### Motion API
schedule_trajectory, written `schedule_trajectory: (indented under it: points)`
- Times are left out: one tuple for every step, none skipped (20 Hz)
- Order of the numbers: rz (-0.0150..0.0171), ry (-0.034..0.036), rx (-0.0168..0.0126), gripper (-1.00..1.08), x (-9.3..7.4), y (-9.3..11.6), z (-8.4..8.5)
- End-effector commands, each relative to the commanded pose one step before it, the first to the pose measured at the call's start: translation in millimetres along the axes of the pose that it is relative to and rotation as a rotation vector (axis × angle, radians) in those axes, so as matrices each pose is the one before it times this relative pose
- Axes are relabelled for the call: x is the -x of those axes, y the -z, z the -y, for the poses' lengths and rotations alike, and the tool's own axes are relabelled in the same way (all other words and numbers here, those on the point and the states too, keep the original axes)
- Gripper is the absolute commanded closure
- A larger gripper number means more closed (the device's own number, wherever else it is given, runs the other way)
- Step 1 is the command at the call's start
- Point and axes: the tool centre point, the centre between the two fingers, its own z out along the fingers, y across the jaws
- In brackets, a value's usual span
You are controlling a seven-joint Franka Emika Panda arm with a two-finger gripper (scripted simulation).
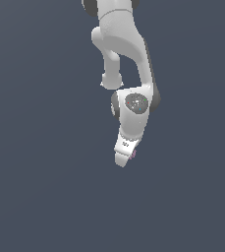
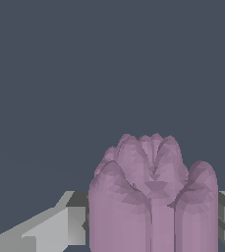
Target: Pick up the object and move it to a goal position.
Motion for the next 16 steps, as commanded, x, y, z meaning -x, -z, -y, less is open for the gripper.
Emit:
schedule_trajectory:
  points:
    - [0.00035,-0.00032,-0.00043,1.08,-8.9,4.03,-9.68]
    - [0.0,0.0,0.0,1.08,-2.92,1.32,-3.18]
    - [0.0,0.0,0.0,1.08,-2.67,1.2,-2.93]
    - [0.0,0.0,0.0,1.08,-2.44,1.09,-2.68]
    - [0.0,0.0,0.0,1.08,-2.2,0.98,-2.44]
    - [0.0,0.0,0.0,1.08,-1.98,0.87,-2.21]
    - [0.0,0.0,0.0,1.08,-1.76,0.77,-1.98]
    - [0.00059,0.00035,0.0001,1.08,-1.81,0.53,-1.63]
    - [0.0,0.0,0.0,1.08,-1.35,0.58,-1.54]
    - [0.0,0.0,0.0,1.08,-1.16,0.49,-1.33]
    - [0.0,0.0,0.0,1.08,-0.97,0.41,-1.12]
    - [0.0,0.0,0.0,1.08,-0.78,0.33,-0.91]
    - [0.0,0.0,0.0,1.08,-0.6,0.25,-0.71]
    - [0.0,0.0,0.0,1.08,-0.43,0.18,-0.5]
    - [0.0,0.0,0.0,1.08,-0.25,0.1,-0.3]
    - [0.0,0.0,0.0,1.08,-0.08,0.03,-0.1]
